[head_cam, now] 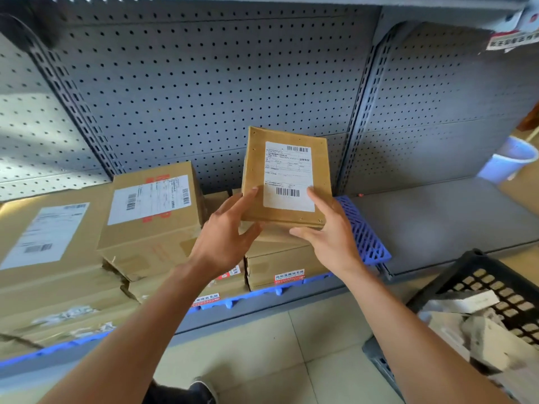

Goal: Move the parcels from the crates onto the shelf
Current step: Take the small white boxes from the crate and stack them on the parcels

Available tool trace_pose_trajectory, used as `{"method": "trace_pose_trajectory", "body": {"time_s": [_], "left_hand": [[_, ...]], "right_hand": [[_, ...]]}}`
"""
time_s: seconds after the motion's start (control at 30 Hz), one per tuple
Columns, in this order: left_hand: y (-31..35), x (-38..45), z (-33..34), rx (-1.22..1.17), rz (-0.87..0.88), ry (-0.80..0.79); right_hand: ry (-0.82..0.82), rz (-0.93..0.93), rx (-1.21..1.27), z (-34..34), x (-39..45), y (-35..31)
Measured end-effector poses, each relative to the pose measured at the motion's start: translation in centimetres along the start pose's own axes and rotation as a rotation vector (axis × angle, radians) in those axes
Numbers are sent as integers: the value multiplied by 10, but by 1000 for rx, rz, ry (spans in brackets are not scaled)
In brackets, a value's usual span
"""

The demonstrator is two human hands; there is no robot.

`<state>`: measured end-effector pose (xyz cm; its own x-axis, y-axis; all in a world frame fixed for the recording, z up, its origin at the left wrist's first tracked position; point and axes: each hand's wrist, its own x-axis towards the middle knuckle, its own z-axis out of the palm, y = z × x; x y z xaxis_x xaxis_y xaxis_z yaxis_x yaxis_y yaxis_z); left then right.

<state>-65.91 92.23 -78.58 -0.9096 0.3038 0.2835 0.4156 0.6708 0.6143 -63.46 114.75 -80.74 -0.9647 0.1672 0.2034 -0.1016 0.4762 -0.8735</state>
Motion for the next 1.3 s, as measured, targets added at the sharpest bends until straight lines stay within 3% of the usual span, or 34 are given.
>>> {"method": "trace_pose_trajectory", "body": {"time_s": [0.2, 0.33, 0.57, 1.3], "left_hand": [[-14, -11, -29, 70, 34, 170], [-28, -19, -44, 255, 39, 245], [-46, -30, -52, 463, -168, 89], [-48, -34, -56, 466, -155, 51]], "right_hand": [[-117, 18, 27, 23, 13, -7], [-173, 7, 42, 34, 21, -8], [-254, -1, -30, 48, 31, -5], [-364, -17, -165, 50, 54, -11]]}}
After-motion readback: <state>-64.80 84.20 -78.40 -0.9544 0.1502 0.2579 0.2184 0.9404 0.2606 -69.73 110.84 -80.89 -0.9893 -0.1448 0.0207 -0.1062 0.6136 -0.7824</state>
